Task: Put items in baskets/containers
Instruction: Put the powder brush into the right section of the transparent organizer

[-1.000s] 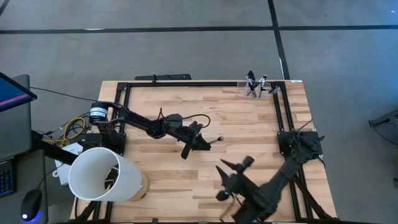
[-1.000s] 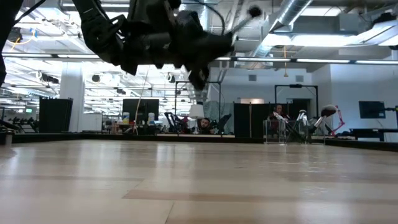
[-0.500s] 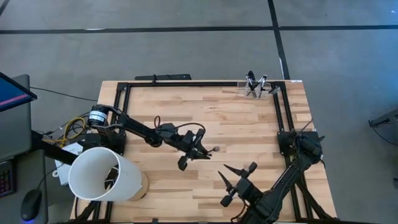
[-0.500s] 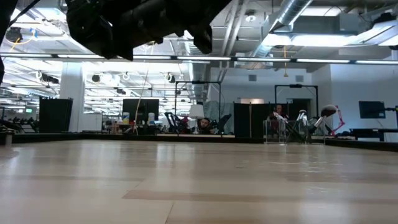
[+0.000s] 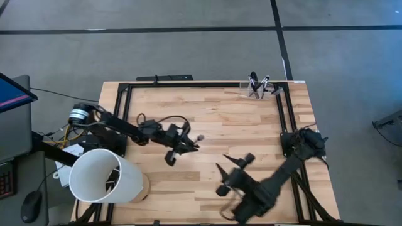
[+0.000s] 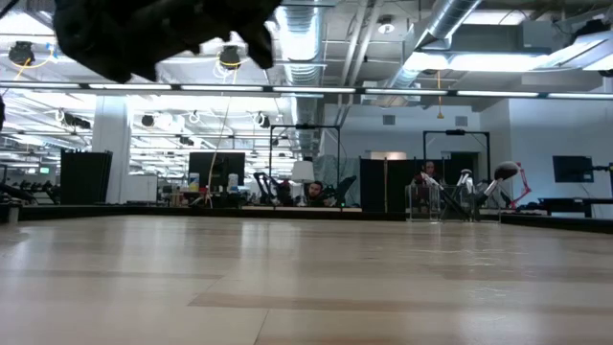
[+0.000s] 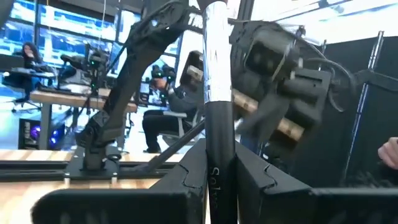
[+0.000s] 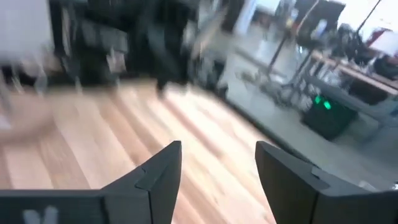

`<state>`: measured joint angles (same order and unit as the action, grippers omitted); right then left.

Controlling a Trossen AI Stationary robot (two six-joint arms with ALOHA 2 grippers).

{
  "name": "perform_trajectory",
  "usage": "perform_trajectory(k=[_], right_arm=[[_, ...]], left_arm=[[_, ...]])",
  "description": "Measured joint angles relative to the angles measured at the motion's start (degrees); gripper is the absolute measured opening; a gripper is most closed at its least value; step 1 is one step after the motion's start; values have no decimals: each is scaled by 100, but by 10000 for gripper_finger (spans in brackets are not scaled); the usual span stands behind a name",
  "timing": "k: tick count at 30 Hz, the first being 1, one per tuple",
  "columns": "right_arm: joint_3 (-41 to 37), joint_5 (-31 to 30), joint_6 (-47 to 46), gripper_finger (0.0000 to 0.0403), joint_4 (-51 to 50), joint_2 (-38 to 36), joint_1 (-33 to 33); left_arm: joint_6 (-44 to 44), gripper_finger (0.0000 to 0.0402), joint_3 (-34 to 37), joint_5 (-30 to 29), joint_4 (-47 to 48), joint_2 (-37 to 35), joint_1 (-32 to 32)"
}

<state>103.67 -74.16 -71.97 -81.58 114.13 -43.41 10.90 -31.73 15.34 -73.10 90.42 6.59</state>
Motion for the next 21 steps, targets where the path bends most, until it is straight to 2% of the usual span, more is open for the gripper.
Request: perform_trajectory(k=[5,9,13,16,21], right_arm=[[-4,1705,3544,189,2446,2,739],[-2,3131,5527,186,4183,40,1298],[3,3778,6368,181,4827,42,1719],[3,4100,6717,175,4930,29,1943],[3,5129,7060,160,4972,7,2237]], left_arm=[[-142,42,620,-297,60,-721,0],[-158,45,972,-528,73,-1133,0],[-181,46,1160,-631,75,-1381,0],[-294,44,1250,-635,92,-1493,0],[-297,45,1386,-634,83,-1553,-53]])
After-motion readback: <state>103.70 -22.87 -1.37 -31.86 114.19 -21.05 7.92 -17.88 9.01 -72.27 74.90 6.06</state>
